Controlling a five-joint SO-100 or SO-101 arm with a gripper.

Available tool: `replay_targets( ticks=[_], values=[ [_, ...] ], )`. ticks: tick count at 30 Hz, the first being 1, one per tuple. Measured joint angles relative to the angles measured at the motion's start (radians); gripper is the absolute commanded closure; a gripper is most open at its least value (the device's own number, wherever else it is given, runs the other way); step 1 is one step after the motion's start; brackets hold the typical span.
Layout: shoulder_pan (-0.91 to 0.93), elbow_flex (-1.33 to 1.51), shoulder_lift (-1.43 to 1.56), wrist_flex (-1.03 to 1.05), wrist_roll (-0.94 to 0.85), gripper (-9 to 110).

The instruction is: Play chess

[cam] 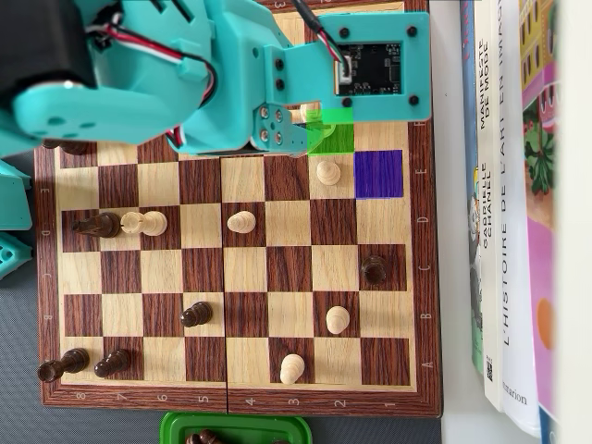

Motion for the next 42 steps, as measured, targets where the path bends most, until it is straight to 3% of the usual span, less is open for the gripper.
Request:
replay_targets(
  ticks=[42],
  values=[
    [0.0, 0.0, 0.006, 0.0, 0.0, 87]
  ],
)
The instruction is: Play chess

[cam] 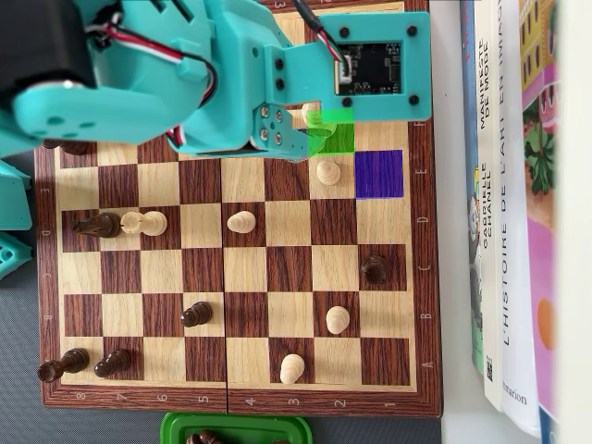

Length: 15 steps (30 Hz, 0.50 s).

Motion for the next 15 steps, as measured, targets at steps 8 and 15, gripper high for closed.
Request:
replay_targets(
  ticks=[8, 15],
  values=[
    [0.0, 0.0, 0.104, 0.0, 0.0, 87],
    [0.008, 0.0, 0.195, 0.0, 0.0, 87]
  ],
)
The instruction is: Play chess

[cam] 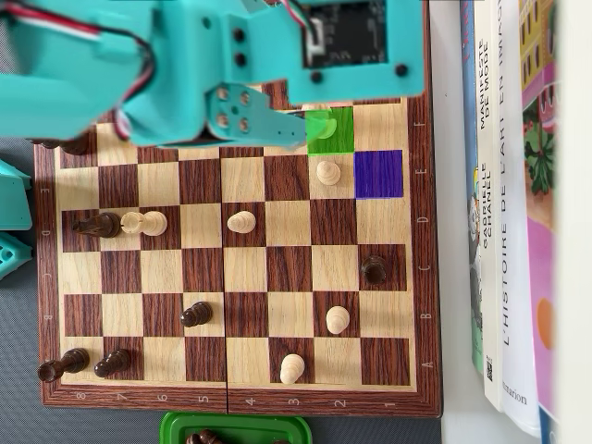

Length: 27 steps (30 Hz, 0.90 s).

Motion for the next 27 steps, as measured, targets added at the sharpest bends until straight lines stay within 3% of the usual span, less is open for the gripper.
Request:
replay_targets(
  ticks=[12, 27],
  values=[
    [0.11, 0.201, 0.351, 0.0, -0.006, 87],
    [0.261, 0.568, 0.853, 0.002, -0.183, 87]
  ],
)
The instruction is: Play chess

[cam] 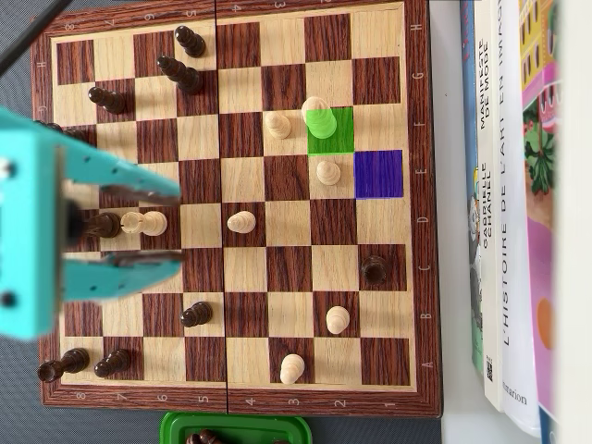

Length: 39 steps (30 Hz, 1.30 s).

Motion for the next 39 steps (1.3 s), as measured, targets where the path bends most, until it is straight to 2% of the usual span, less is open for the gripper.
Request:
replay_targets(
  ticks=[10, 39],
  values=[
    [0.0, 0.31, 0.285, -0.238, -0.06, 87],
    [-0.003, 0.913, 0.819, -0.91, -0.081, 87]
  ],
)
